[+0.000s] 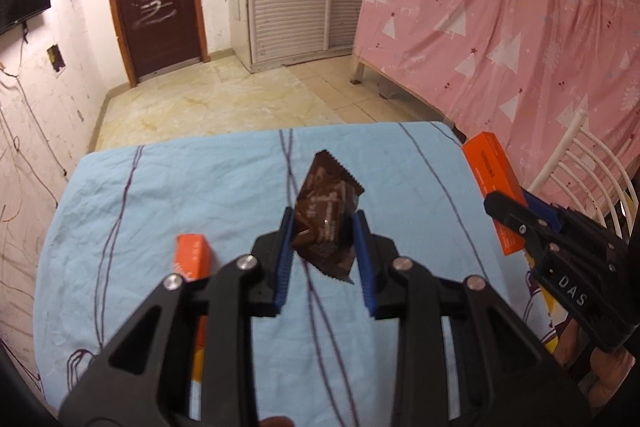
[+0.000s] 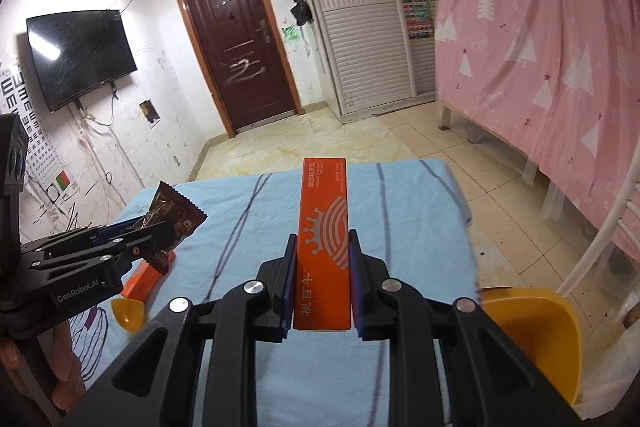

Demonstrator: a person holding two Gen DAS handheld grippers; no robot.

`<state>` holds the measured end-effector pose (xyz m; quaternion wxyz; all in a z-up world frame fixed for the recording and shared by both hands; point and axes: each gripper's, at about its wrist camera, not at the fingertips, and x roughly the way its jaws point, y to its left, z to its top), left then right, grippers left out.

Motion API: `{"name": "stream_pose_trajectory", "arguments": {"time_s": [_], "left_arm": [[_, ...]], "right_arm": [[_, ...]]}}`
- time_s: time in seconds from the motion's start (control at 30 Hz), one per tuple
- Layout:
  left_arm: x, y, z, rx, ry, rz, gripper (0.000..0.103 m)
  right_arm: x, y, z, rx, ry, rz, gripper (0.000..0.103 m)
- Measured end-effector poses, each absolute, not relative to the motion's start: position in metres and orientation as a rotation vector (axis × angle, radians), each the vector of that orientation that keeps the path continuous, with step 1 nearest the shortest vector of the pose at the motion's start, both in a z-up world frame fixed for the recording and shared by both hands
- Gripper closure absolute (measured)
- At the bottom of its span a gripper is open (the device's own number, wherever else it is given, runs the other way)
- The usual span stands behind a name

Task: Collect trash
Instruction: 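Carry the brown wrapper and orange box over the yellow bin and open both grippers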

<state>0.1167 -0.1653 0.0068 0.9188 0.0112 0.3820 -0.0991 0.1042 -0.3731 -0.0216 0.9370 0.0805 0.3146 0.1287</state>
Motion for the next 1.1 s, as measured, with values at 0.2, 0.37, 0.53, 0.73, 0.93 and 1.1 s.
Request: {"name": "stream_pose_trajectory", "arguments": {"time_s": [0.2,0.37,0.53,0.73,0.93,1.1], "left_arm": [[0.116,-0.196,0.006,0.027,0.794,-0.248,0.076],[0.112,-0.231,0.008,0.069,0.789,-0.29,0.076],[0.107,-0.263,0.006,0.111,0.794,-0.335,0.076],[0.103,-0.301,0.004,0.132,0.809,-0.391,0.076],[0.097,-0.336,-0.002,0.164,0.817,-0.435,0.076],[0.094,-0.363,-0.007,0.191,0.823,-0.471,0.076]], "right_arm": [[0.086,-0.417,-0.025,0.182,0.625,0.182,0.087],[0.075,-0.452,-0.031,0.211,0.624,0.124,0.087],[0.066,-0.483,-0.042,0.239,0.632,0.081,0.087],[0.061,-0.505,-0.056,0.262,0.645,0.05,0.087],[0.058,-0.522,-0.072,0.281,0.664,0.014,0.087],[0.053,-0.534,-0.085,0.291,0.684,-0.023,0.086]]}}
